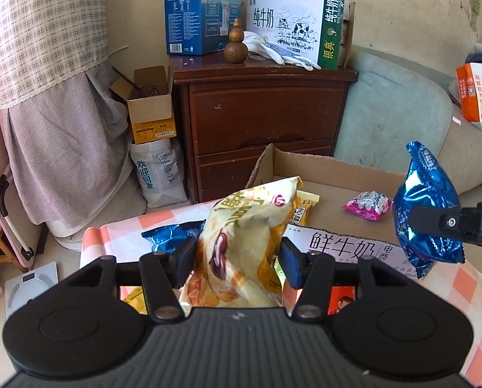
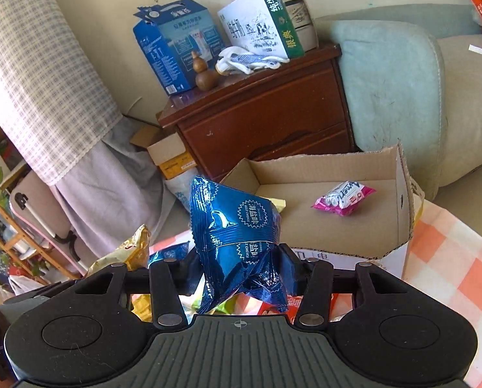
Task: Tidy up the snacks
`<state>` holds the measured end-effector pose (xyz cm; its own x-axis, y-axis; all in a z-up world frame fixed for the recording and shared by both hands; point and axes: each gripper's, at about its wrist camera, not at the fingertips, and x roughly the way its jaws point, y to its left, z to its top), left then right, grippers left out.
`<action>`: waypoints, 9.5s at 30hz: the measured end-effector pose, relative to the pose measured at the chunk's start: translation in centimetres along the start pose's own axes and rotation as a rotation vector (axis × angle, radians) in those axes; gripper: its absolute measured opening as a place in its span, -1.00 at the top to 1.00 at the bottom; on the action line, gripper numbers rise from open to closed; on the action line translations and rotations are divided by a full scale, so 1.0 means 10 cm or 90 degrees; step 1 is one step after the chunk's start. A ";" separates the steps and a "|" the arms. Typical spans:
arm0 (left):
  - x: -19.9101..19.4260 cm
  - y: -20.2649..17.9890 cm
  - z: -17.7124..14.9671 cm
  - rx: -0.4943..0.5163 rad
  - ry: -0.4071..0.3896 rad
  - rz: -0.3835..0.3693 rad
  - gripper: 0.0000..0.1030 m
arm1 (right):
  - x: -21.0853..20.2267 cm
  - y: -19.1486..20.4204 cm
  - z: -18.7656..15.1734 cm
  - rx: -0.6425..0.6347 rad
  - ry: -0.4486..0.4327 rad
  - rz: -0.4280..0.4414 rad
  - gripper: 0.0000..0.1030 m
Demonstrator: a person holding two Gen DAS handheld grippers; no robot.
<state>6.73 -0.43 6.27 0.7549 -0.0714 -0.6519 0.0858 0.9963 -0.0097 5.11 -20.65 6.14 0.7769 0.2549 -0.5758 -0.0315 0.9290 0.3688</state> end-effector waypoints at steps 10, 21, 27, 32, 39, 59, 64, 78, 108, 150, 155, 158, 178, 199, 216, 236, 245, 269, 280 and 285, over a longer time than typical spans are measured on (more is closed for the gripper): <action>0.34 -0.29 0.31 0.020 -0.012 -0.031 -0.04 | 0.06 -0.31 0.17 0.051 -0.039 -0.048 0.08; 0.85 -0.52 0.52 0.021 0.004 -0.063 -0.04 | 0.39 -0.58 0.28 0.124 -0.038 -0.097 0.08; 1.06 -0.59 0.49 0.022 0.026 -0.067 -0.26 | 0.57 -0.64 0.28 0.147 -0.027 -0.135 -0.03; 0.99 -0.59 0.45 0.043 0.012 -0.052 -0.61 | 0.59 -0.59 0.26 0.130 -0.015 -0.139 -0.22; 0.85 -0.50 0.39 0.062 0.027 -0.023 -0.65 | 0.52 -0.50 0.22 0.095 0.000 -0.149 -0.35; 0.61 -0.55 0.13 0.111 0.062 0.004 -0.68 | 0.35 -0.45 0.06 0.031 0.051 -0.170 -0.51; 0.57 -0.57 0.06 0.121 0.070 0.001 -0.68 | 0.29 -0.47 0.01 0.008 0.063 -0.172 -0.53; 0.51 -0.63 -0.16 0.171 0.088 0.000 -0.68 | 0.15 -0.67 -0.12 -0.006 0.107 -0.177 -0.54; 0.74 -0.92 -0.33 0.148 0.150 -0.070 -0.75 | 0.26 -0.98 -0.43 0.023 0.248 -0.138 -0.57; 1.04 -1.31 -0.52 0.203 0.181 -0.127 -0.26 | 0.56 -0.74 -0.73 -0.130 0.242 -0.140 -0.11; 0.95 -1.29 -0.50 0.208 0.166 -0.128 -0.16 | 0.53 -0.72 -0.71 -0.135 0.240 -0.145 -0.11; 0.92 -1.26 -0.49 0.209 0.162 -0.124 -0.15 | 0.51 -0.71 -0.69 -0.137 0.234 -0.144 -0.11; 0.58 -0.86 -0.38 0.206 0.106 -0.098 -0.15 | 0.35 -0.54 -0.54 -0.145 0.188 -0.137 -0.11; 0.44 -0.44 -0.21 0.163 0.057 -0.046 -0.15 | 0.34 -0.21 -0.32 -0.134 0.132 -0.114 -0.11; 0.45 -0.43 0.17 0.104 0.004 -0.008 -0.15 | 0.34 -0.05 -0.06 -0.144 0.050 -0.168 -0.11; 0.72 -0.59 0.51 0.079 -0.024 0.010 -0.15 | 0.47 -0.18 0.17 -0.108 0.019 -0.216 -0.11; 0.96 -0.64 0.60 0.058 -0.003 0.005 -0.15 | 0.65 -0.30 0.26 -0.082 0.023 -0.238 -0.11; 0.83 -0.57 0.48 0.057 0.016 0.015 -0.66 | 0.72 -0.40 0.36 -0.050 0.013 -0.245 -0.48; 0.61 -0.40 0.21 0.044 0.058 0.007 -0.69 | 0.60 -0.39 0.24 -0.070 0.045 -0.233 -0.58; 0.52 -0.41 0.02 0.048 0.081 -0.003 -0.69 | 0.48 -0.46 0.13 -0.047 0.065 -0.221 -0.58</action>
<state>10.48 -4.88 3.05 0.6667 -0.0644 -0.7425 0.1413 0.9891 0.0411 9.83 -24.08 2.59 0.6823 -0.0561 -0.7289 0.1742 0.9808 0.0876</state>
